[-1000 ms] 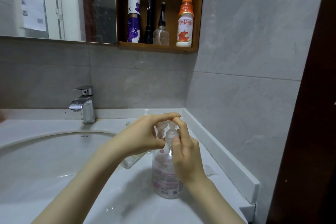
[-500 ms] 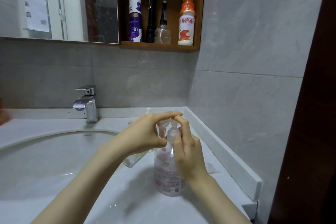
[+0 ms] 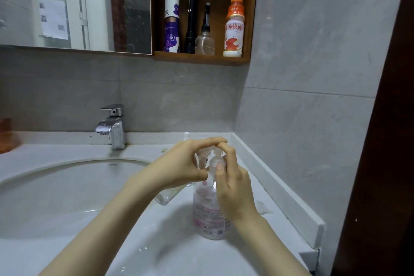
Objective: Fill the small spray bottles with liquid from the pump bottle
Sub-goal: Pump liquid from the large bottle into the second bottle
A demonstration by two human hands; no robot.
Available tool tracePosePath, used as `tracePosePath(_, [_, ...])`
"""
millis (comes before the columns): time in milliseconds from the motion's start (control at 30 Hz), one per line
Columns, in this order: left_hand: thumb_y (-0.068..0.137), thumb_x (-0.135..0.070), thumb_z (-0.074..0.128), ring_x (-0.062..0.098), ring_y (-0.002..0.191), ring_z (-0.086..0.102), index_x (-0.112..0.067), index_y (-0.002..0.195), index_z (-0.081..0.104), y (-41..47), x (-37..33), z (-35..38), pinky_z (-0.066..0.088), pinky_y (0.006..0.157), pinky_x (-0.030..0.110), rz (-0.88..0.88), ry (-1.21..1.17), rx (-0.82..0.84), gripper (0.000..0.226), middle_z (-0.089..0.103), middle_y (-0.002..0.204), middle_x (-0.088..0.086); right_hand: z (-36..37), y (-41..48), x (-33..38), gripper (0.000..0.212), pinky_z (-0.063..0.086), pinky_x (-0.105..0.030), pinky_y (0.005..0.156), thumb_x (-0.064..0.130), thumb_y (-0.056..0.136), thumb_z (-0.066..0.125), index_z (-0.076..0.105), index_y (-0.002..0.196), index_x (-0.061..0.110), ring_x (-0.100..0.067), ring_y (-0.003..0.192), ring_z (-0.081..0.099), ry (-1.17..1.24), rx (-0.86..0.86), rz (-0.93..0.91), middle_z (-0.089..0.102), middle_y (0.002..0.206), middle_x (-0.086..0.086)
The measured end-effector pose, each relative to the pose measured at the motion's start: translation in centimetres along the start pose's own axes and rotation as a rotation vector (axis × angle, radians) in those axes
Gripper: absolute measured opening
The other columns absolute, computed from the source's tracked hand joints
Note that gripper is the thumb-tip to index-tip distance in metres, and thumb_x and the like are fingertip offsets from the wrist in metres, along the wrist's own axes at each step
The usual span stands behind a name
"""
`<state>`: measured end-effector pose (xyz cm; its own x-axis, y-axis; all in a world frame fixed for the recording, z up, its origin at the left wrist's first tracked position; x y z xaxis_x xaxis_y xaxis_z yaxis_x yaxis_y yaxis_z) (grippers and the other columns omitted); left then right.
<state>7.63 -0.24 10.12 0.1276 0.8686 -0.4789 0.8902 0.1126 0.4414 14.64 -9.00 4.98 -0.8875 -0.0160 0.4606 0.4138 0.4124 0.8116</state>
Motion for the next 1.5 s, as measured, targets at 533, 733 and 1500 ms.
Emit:
tracePosePath(533, [0.07, 0.004, 0.057, -0.001, 0.047, 0.046, -0.046, 0.127, 0.049, -0.5, -0.3, -0.5, 0.038, 0.057, 0.018, -0.033, 0.011, -0.016, 0.076, 0.05, 0.05, -0.022, 0.2, 0.1, 0.5, 0.042, 0.032, -0.028, 0.056, 0.045, 0.081, 0.017, 0.029, 0.122, 0.049, -0.004, 0.051, 0.04, 0.004, 0.004, -0.002, 0.051, 0.059, 0.03])
tracePosePath(733, [0.068, 0.003, 0.059, 0.0, 0.051, 0.051, -0.048, 0.125, 0.05, -0.5, -0.2, -0.5, 0.045, 0.059, 0.021, -0.024, 0.041, -0.043, 0.077, 0.054, 0.056, -0.027, 0.2, 0.0, 0.4, 0.04, 0.035, -0.029, 0.054, 0.043, 0.082, 0.02, 0.031, 0.12, 0.049, -0.005, 0.049, 0.042, 0.016, -0.015, -0.009, 0.048, 0.051, 0.019])
tracePosePath(1500, [0.067, 0.005, 0.056, 0.001, 0.05, 0.05, -0.057, 0.117, 0.048, -0.8, 0.0, -0.2, 0.045, 0.055, 0.023, -0.027, 0.01, -0.05, 0.079, 0.054, 0.055, -0.024, 0.2, -0.3, 0.6, 0.042, 0.028, -0.017, 0.052, 0.041, 0.082, 0.019, 0.032, 0.121, 0.047, 0.001, 0.049, 0.044, 0.017, 0.009, -0.01, 0.05, 0.057, 0.032])
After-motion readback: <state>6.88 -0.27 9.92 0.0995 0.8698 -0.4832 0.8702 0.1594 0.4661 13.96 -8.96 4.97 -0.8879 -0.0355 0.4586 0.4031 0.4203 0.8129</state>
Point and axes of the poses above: each hand's wrist, its own y-axis towards the middle knuckle, its own z-axis out of the palm, x = y × z, the point moved 5 cm from there along y, towards the middle knuckle
